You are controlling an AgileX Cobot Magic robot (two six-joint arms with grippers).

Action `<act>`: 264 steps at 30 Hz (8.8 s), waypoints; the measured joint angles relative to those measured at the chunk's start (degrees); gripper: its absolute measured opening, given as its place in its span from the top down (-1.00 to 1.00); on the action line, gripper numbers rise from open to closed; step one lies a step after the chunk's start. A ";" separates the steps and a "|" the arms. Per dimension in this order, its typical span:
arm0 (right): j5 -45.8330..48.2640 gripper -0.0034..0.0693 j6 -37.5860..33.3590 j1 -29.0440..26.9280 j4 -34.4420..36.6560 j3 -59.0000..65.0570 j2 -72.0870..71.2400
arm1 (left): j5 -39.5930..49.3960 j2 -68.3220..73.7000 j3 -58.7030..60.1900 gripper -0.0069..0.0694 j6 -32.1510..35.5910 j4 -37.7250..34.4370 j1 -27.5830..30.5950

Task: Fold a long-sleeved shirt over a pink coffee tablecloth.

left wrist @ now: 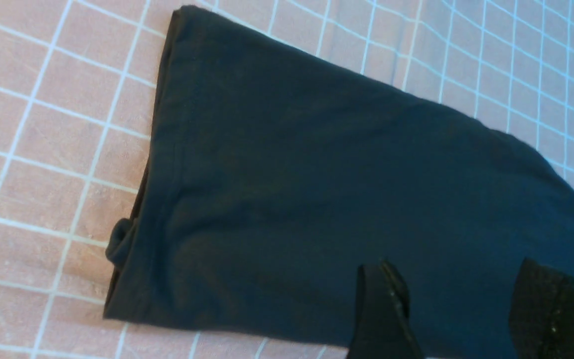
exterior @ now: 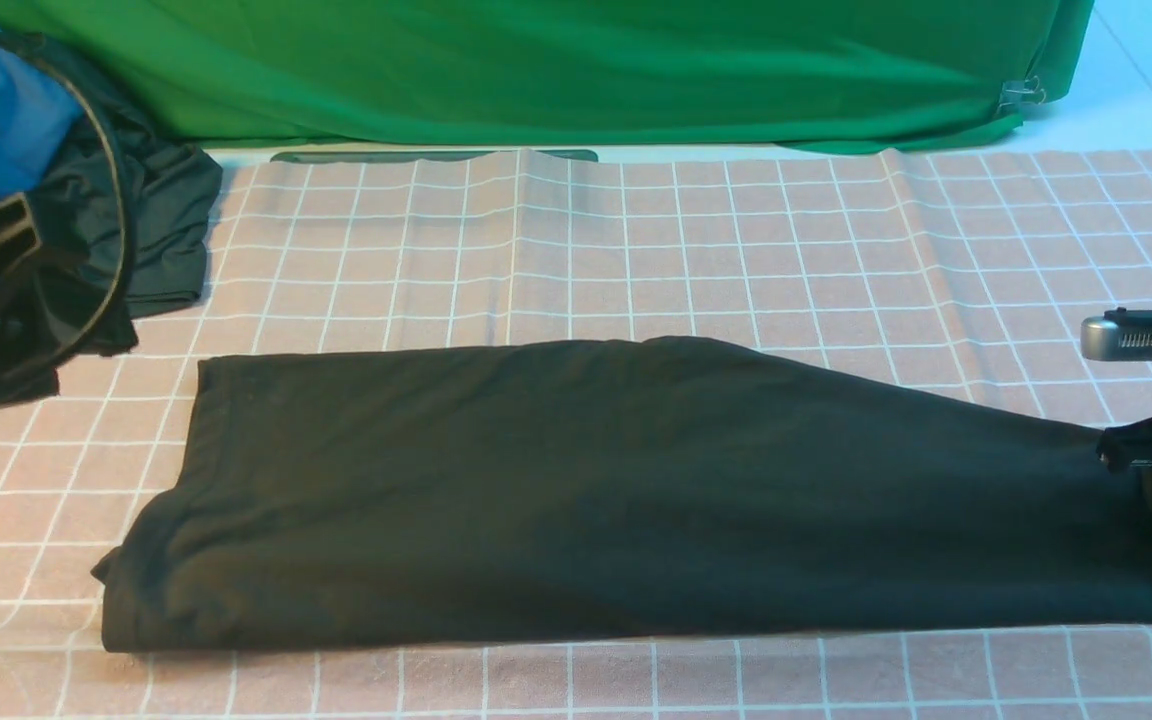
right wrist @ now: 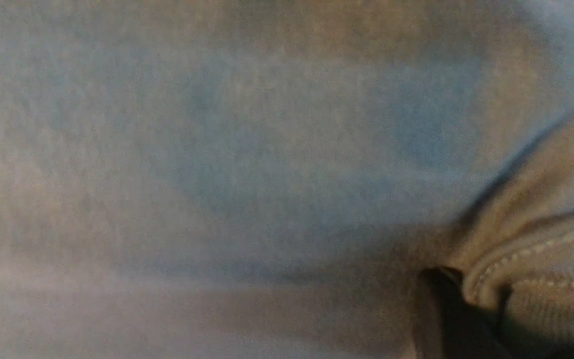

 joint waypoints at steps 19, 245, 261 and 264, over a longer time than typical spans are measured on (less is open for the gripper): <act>2.53 0.64 3.60 20.63 16.30 -18.45 -20.08 | 2.02 -1.54 0.47 -0.01 2.22 0.53 0.00; -30.84 0.80 21.60 31.63 -19.90 25.95 -111.06 | -10.44 -53.60 19.93 0.78 6.08 -14.33 -0.19; -29.96 0.78 22.48 31.63 -20.06 26.02 -110.72 | -12.91 -55.20 25.99 0.78 6.08 -14.08 -0.19; -29.96 0.78 22.48 31.63 -20.06 26.02 -110.72 | -12.91 -55.20 25.99 0.78 6.08 -14.08 -0.19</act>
